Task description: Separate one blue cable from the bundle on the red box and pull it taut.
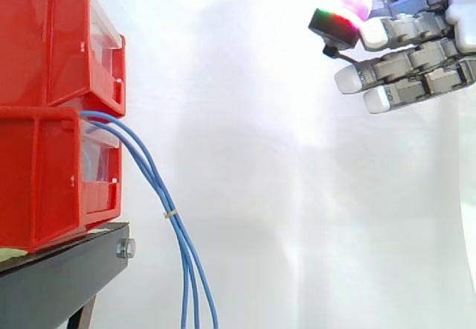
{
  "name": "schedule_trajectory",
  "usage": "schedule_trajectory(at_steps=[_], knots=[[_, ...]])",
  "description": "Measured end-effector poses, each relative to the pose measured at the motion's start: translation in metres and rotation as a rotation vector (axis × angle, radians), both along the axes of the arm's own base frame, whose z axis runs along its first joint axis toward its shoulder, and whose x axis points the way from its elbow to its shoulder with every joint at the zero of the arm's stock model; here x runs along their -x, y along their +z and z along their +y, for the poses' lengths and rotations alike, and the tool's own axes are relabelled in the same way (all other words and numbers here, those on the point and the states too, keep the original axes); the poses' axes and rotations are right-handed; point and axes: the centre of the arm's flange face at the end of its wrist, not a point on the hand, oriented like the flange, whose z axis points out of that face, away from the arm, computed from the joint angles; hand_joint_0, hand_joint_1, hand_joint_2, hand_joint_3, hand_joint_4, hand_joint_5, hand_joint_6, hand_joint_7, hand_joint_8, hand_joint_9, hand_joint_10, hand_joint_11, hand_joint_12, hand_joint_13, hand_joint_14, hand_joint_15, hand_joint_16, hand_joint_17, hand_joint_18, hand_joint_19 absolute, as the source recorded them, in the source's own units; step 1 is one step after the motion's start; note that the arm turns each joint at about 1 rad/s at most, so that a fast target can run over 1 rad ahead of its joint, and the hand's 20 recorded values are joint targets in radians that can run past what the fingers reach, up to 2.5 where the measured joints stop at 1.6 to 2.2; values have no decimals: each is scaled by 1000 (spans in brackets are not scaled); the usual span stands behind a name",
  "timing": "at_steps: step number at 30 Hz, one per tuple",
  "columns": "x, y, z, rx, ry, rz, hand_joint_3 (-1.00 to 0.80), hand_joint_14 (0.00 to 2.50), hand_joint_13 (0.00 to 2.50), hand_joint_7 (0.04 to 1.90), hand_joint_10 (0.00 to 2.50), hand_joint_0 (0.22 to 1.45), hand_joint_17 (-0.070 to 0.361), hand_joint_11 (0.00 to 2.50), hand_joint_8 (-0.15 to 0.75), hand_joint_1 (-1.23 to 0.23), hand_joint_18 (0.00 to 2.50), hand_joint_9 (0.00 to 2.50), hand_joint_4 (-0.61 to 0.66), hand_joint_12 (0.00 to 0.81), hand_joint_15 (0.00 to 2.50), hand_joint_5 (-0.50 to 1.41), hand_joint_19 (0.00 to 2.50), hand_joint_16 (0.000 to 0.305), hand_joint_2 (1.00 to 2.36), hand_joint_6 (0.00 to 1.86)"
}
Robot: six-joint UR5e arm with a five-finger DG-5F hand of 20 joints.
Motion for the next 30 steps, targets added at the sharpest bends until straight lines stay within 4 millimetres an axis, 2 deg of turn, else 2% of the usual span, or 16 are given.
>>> schedule_trajectory(at_steps=[5, 9, 16, 24, 30], knots=[[-4, -10, 0, 5, -18, 15, -500, 4, 459, 840, 6, 545, 104, 160, 237, -542, 333, 802, 214, 309, 91, -154, 253, 46, 1001, 503], [-12, -28, 0, 0, -23, 25, -500, 3, 463, 837, 6, 546, 104, 166, 237, -542, 340, 802, 213, 309, 96, -154, 256, 46, 1000, 503], [-26, -39, 3, -6, -26, -23, -500, 4, 468, 842, 6, 546, 103, 168, 237, -542, 344, 808, 213, 309, 93, -154, 257, 46, 1000, 503], [-41, -65, 9, -2, -41, -35, -500, 4, 476, 838, 5, 547, 102, 160, 236, -542, 347, 804, 210, 309, 95, -156, 251, 45, 1000, 503], [-49, -74, 16, 2, -51, -53, -500, 4, 485, 836, 6, 546, 102, 166, 236, -543, 355, 808, 212, 307, 101, -156, 251, 45, 1000, 503]])
